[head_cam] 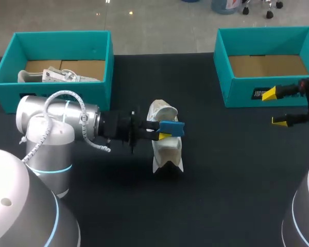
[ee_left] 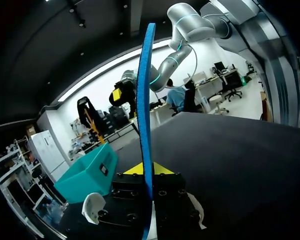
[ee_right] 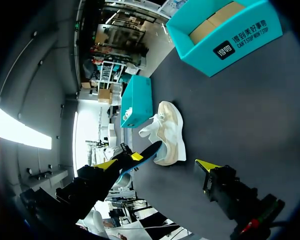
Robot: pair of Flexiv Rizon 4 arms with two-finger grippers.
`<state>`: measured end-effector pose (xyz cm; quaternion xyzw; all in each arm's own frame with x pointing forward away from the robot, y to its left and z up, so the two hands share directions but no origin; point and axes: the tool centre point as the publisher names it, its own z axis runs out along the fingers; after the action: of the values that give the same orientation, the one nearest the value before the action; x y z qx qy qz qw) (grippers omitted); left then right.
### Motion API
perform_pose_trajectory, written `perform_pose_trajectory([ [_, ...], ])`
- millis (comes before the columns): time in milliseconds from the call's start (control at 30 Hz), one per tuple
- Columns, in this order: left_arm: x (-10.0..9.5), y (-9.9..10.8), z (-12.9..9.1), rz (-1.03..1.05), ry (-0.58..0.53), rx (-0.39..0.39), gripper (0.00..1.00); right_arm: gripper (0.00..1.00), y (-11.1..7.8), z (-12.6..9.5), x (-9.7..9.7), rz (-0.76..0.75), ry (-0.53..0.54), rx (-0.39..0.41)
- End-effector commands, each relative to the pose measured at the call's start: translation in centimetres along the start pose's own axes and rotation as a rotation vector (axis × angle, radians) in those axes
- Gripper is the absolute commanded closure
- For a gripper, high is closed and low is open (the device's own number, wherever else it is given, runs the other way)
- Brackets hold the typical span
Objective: Take the shoe out of the shoebox, open the shoe tongue, remove and reinsert the insole, then place the shoe into the shoebox
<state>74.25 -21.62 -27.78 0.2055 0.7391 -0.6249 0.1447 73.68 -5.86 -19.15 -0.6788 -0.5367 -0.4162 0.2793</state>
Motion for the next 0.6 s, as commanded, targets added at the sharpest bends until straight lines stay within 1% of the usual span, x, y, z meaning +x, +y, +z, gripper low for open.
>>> perform_pose_trajectory([
  [33, 0.13, 0.07, 0.16, -0.001, -0.006, -0.003, 1.0, 0.0, -0.14, -0.02, 0.06, 0.002, -0.004, -0.001],
  [133, 0.11, 0.14, 0.25, -0.004, -0.01, 0.002, 1.0, 0.0, -0.14, -0.02, 0.06, 0.002, -0.004, -0.001],
  [400, 0.22, -0.7, 0.57, -0.013, -0.002, 0.014, 1.0, 0.0, -0.14, -0.02, 0.06, 0.002, -0.004, -0.001],
  [600, 0.32, -0.5, 0.79, -0.014, -0.002, 0.009, 1.0, 0.0, -0.14, -0.02, 0.06, 0.002, -0.004, -0.001],
])
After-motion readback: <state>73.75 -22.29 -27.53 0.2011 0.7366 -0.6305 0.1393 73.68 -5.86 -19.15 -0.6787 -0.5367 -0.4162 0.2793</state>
